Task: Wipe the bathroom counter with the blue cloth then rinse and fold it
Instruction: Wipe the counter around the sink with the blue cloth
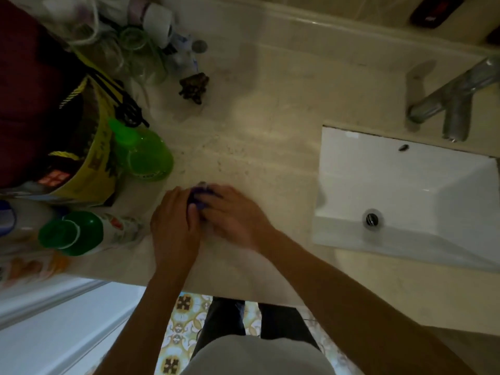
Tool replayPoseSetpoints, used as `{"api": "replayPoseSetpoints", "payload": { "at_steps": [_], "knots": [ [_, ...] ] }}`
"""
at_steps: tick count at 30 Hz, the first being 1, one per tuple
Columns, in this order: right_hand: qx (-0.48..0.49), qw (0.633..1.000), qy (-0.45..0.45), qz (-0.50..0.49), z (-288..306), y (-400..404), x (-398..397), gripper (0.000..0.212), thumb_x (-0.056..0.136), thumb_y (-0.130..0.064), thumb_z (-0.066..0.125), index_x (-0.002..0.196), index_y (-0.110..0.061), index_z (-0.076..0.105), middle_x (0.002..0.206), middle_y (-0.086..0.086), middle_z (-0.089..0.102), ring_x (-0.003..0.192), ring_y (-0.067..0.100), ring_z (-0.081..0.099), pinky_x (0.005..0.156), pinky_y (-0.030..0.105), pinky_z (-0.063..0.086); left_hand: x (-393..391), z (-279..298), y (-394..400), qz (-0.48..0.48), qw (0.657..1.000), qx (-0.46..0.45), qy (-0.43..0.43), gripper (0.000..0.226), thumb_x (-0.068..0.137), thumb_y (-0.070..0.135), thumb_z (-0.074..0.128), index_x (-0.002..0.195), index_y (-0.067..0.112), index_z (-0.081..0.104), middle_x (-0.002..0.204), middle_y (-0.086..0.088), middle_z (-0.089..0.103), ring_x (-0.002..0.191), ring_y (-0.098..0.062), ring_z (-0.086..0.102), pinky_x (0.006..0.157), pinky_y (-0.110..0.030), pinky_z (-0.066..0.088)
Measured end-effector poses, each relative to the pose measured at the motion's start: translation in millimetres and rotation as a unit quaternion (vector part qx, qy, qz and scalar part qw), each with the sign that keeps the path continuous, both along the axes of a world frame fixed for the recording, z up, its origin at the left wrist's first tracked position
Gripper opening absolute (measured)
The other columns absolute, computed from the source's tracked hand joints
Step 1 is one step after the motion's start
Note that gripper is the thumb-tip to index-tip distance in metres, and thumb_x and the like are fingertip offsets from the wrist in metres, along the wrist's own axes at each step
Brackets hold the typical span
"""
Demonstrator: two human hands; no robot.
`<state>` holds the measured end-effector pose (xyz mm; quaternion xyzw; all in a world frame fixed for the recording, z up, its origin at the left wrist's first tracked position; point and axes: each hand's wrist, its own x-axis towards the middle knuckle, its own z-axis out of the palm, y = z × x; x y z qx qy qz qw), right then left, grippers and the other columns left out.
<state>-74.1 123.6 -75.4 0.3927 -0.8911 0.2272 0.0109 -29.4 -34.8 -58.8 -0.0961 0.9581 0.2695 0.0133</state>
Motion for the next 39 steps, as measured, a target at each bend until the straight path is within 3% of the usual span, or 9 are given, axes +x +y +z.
{"api": "replayPoseSetpoints", "payload": {
  "at_steps": [4,8,12,16,21,24,30,34,39],
  "knots": [
    [0.027,0.962,0.023,-0.271,8,95,-65,0.046,0.085,-0.006,0.053,0.130,-0.002,0.061,0.139,0.016,0.059,0.134,0.035,0.046,0.109,0.052,0.042,-4,-1,27,0.038,0.999,-0.022,0.007,0.040,0.093,0.019,0.043,0.127,0.002,0.056,0.141,-0.025,0.049,0.133,-0.040,0.043,0.106,-0.056,0.038],
    [0.033,0.927,-0.019,-0.372,5,107,6,0.049,0.085,-0.012,0.049,0.133,-0.007,0.060,0.146,0.012,0.053,0.141,0.035,0.039,0.111,0.050,0.040,-6,0,31,0.085,0.996,0.026,0.009,0.044,0.095,0.020,0.038,0.134,0.002,0.050,0.141,-0.021,0.051,0.135,-0.038,0.043,0.108,-0.056,0.037],
    [-0.020,0.986,-0.019,-0.163,-5,31,68,0.030,0.094,-0.013,0.054,0.119,-0.005,0.069,0.138,0.015,0.060,0.141,0.036,0.041,0.113,0.050,0.037,-10,7,35,0.122,0.990,0.069,0.005,0.045,0.095,0.022,0.038,0.135,0.005,0.047,0.138,-0.021,0.053,0.131,-0.039,0.046,0.106,-0.056,0.038],
    [-0.014,0.997,-0.012,0.071,-8,-13,-11,0.029,0.096,-0.016,0.057,0.117,-0.001,0.070,0.128,0.017,0.066,0.131,0.035,0.049,0.116,0.041,0.032,-24,14,50,0.154,0.987,0.049,-0.012,0.050,0.093,0.032,0.032,0.135,0.010,0.047,0.138,-0.020,0.052,0.130,-0.040,0.046,0.106,-0.059,0.036],
    [0.007,0.979,0.049,-0.198,-4,76,-173,0.041,0.084,-0.011,0.058,0.123,-0.014,0.068,0.134,0.010,0.064,0.122,0.036,0.057,0.104,0.044,0.045,-58,9,88,0.060,0.997,-0.011,-0.054,0.057,0.098,0.034,0.041,0.151,0.015,0.029,0.159,-0.016,0.026,0.148,-0.034,0.020,0.119,-0.050,0.017],
    [0.021,0.936,0.042,-0.349,-3,130,-167,0.051,0.081,-0.006,0.055,0.131,-0.009,0.062,0.140,0.012,0.059,0.131,0.037,0.049,0.111,0.043,0.041,-63,5,96,0.024,0.995,-0.054,-0.079,0.053,0.099,0.029,0.041,0.150,0.014,0.033,0.161,-0.012,0.023,0.150,-0.035,0.012,0.121,-0.050,0.011],
    [0.003,0.989,-0.032,-0.145,-1,111,29,0.034,0.098,-0.019,0.049,0.124,-0.009,0.068,0.146,0.009,0.053,0.145,0.033,0.036,0.115,0.049,0.035,-65,9,91,0.072,0.994,-0.025,-0.073,0.047,0.100,0.017,0.041,0.145,0.005,0.039,0.152,-0.017,0.040,0.144,-0.037,0.029,0.116,-0.053,0.027],
    [0.011,0.998,-0.004,0.064,-3,72,-22,0.025,0.097,-0.018,0.056,0.113,-0.008,0.072,0.131,0.012,0.065,0.137,0.034,0.044,0.106,0.049,0.041,-75,14,102,0.079,0.993,-0.034,-0.082,0.049,0.101,0.031,0.034,0.145,0.010,0.039,0.153,-0.015,0.038,0.145,-0.040,0.024,0.115,-0.057,0.023],
    [0.013,0.985,0.081,-0.155,4,102,-196,0.037,0.087,-0.011,0.048,0.113,-0.006,0.072,0.117,0.016,0.071,0.108,0.037,0.065,0.095,0.040,0.051,-82,13,120,0.056,0.984,-0.065,-0.155,0.064,0.098,0.048,0.035,0.154,0.026,0.014,0.163,-0.016,0.011,0.147,-0.046,0.003,0.117,-0.062,0.007]
  ]
}}
